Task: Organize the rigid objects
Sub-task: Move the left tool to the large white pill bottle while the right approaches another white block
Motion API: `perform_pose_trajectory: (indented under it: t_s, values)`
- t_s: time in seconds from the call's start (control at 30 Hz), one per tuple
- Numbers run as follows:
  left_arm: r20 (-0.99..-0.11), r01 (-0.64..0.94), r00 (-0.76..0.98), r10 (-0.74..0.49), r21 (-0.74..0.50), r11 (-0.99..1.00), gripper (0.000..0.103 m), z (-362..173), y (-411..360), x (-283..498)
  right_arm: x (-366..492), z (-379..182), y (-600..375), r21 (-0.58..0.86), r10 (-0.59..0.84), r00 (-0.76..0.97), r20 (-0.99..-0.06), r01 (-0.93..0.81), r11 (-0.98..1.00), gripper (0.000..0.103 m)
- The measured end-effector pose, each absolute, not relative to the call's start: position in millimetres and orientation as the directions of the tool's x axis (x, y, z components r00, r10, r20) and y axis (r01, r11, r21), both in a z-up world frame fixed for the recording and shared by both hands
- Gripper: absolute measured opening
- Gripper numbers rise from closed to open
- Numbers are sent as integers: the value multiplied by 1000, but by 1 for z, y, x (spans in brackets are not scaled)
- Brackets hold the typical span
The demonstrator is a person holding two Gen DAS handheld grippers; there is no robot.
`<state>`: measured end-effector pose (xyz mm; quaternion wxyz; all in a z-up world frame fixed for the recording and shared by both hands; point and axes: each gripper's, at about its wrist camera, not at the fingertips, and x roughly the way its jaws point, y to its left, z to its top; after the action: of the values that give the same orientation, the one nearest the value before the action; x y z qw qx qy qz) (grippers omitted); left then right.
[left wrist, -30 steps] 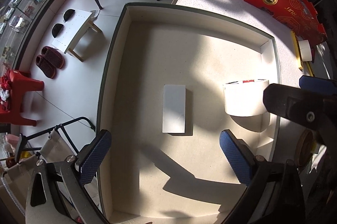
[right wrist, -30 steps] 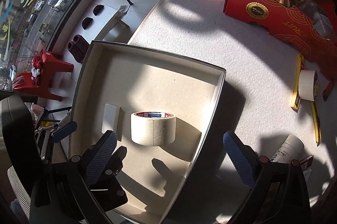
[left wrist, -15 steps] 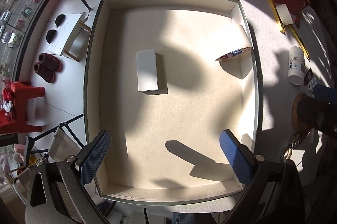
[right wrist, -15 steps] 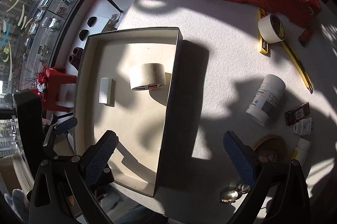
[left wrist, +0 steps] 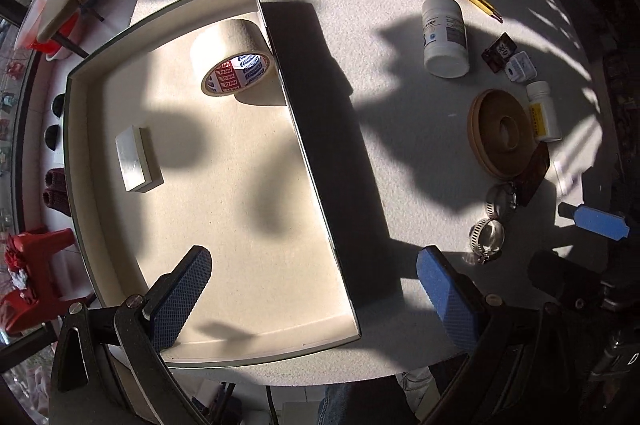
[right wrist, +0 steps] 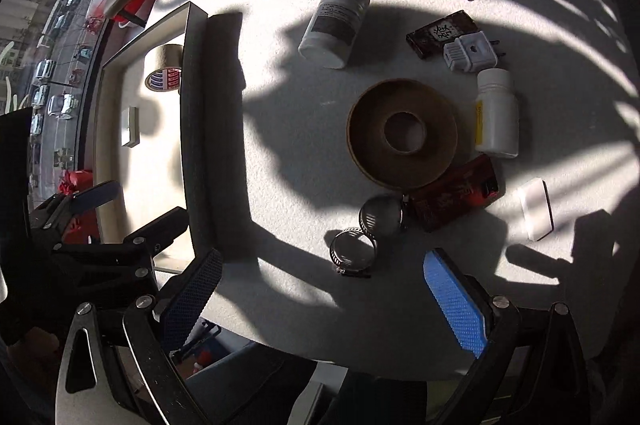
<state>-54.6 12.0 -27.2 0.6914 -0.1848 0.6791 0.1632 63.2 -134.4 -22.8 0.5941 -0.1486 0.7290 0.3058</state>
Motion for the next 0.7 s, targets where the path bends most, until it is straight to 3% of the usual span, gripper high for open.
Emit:
perform_pose_trajectory:
  t_s: [0.43,0.7]
  values:
    - [-1000,-405,22,-3,-12,914,103,-29,-25,39,101,-43,-235,226,156,-231,-960,-320,920,102]
    - [-998,-407,7,61,52,912,103,-40,-14,86,134,-61,-285,120,76,-200,-977,-214,969,102]
